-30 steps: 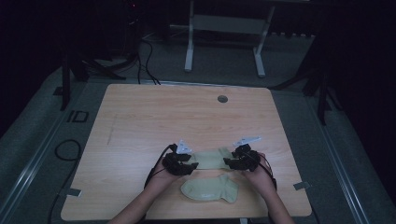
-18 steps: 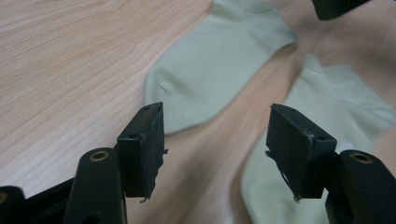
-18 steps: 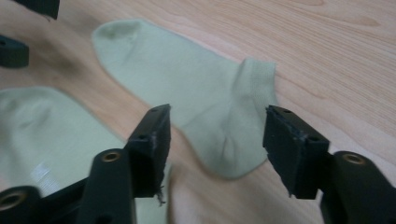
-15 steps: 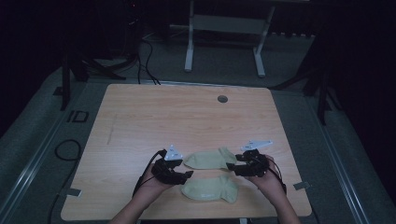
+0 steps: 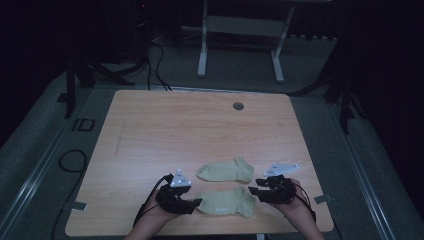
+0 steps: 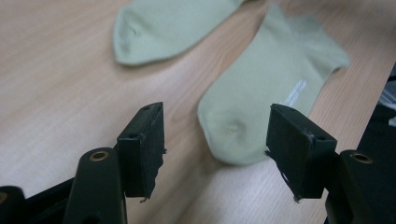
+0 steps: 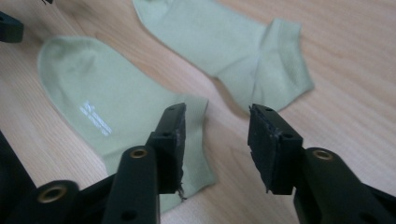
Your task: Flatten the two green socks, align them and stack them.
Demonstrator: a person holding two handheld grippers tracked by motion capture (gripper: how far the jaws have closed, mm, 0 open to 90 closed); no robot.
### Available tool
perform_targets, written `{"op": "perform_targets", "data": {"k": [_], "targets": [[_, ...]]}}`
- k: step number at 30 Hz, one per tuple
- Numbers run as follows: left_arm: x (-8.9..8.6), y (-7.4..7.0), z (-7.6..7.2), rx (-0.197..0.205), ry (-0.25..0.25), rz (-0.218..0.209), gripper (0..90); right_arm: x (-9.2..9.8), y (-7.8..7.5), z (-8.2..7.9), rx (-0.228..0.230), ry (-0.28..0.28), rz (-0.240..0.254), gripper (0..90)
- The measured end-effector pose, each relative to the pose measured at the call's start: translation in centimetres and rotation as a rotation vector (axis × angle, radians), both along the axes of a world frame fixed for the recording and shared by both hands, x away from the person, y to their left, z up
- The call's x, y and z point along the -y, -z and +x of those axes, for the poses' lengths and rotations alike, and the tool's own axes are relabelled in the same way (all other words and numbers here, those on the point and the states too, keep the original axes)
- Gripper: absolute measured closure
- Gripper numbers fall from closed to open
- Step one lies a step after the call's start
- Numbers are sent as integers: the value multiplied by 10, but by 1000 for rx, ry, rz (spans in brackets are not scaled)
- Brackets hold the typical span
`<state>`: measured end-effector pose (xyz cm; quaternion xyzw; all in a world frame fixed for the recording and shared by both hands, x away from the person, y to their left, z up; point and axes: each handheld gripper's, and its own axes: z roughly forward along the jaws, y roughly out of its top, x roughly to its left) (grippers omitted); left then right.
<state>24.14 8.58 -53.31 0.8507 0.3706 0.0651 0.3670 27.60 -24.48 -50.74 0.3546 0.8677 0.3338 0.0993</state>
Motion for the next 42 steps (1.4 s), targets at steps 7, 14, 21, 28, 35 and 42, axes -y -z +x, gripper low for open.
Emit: {"op": "perform_targets", "data": {"k": [7,14,21,28,35,42], "targets": [[3,10,-9,12,-17,31,415,-10,22,-8,-11,-17,-60,588],[4,17,-11,0,1,67,524,-14,32,-13,-15,-40,-106,638],[8,21,-10,-19,39,82,646,-17,39,-14,-26,-52,-148,709],[8,26,-9,-25,36,71,863,-18,39,-16,-39,-74,-144,816],[8,21,-8,-2,23,54,887,-19,36,-16,-59,-71,-132,843],[2,6,-8,18,11,16,889,-17,16,-17,-35,-71,-92,848]]}}
